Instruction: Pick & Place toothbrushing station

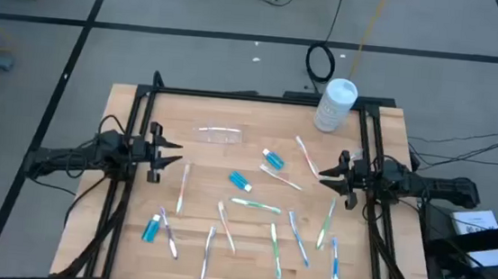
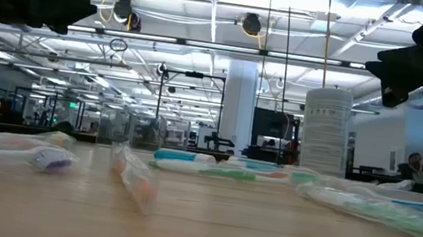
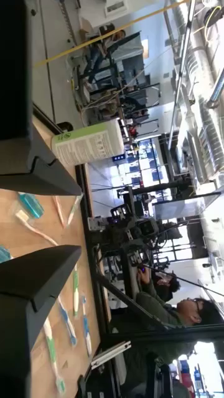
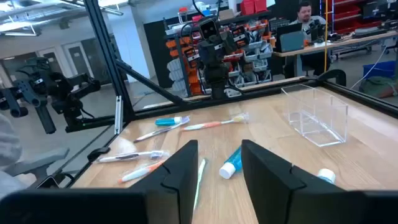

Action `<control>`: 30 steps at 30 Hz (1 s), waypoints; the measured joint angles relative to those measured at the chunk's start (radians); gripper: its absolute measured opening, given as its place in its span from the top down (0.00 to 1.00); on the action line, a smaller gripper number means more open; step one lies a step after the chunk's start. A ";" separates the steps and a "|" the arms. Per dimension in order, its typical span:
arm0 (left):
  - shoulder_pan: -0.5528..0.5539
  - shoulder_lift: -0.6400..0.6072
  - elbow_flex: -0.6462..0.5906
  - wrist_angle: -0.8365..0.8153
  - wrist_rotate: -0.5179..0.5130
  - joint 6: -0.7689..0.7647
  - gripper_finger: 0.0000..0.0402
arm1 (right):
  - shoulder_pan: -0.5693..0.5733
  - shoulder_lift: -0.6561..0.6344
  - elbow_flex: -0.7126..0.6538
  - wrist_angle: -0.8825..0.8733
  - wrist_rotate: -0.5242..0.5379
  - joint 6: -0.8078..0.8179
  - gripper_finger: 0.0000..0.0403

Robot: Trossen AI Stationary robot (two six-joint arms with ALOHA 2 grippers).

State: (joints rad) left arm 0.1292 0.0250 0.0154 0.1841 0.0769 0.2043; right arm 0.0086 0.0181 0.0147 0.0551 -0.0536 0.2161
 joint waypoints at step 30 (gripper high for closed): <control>0.000 0.000 0.000 0.033 0.001 -0.260 0.64 | 0.000 0.000 -0.001 0.297 0.000 -0.420 0.72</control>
State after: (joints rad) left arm 0.1293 0.0250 0.0151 0.2174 0.0776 -0.0562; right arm 0.0084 0.0185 0.0139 0.3516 -0.0532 -0.2038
